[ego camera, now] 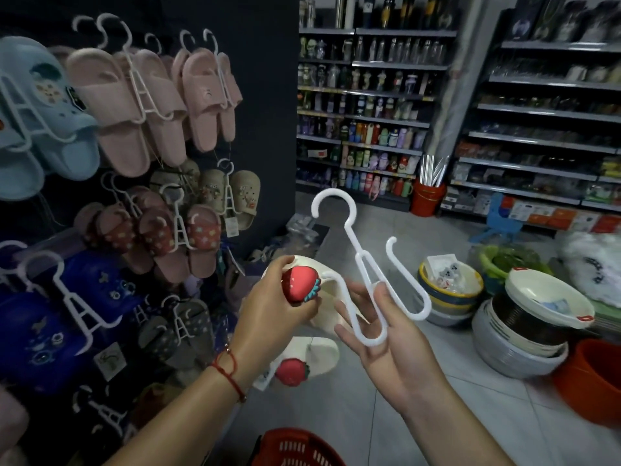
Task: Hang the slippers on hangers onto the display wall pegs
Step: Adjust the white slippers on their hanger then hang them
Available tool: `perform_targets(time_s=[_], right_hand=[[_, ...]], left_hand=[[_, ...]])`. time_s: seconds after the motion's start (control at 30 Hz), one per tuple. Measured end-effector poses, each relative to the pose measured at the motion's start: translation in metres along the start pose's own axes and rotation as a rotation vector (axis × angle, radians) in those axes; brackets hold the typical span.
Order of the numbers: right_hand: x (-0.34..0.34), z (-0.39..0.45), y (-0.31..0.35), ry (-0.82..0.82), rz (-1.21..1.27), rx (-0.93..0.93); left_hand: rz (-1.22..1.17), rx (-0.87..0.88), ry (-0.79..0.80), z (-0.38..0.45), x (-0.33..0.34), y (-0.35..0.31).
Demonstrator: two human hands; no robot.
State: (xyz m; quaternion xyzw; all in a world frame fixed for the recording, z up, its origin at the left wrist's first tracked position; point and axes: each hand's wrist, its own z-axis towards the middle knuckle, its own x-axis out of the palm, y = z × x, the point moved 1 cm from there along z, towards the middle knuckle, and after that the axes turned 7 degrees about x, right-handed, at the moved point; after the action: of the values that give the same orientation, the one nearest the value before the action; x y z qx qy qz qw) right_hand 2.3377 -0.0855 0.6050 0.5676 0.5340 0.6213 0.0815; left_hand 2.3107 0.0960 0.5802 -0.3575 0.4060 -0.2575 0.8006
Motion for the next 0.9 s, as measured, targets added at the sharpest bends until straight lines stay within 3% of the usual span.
perform_targets(time_s=[0.13,0.43,0.57,0.9], right_hand=[[0.016,0.011,0.007,0.089,-0.056,0.069],[0.017,0.047,0.005,-0.052,0.055,0.095],[0.006,0.05,0.004,-0.146,0.135,0.112],[-0.001,0.038,0.042,-0.172,0.328,0.039]], left_hand=[[-0.04,0.081,0.066,-0.007,0.009,-0.008],[-0.134,0.179,0.168,-0.017,0.021,-0.004],[0.062,0.17,0.232,-0.047,0.037,0.029],[0.259,-0.133,0.449,-0.112,0.1,0.104]])
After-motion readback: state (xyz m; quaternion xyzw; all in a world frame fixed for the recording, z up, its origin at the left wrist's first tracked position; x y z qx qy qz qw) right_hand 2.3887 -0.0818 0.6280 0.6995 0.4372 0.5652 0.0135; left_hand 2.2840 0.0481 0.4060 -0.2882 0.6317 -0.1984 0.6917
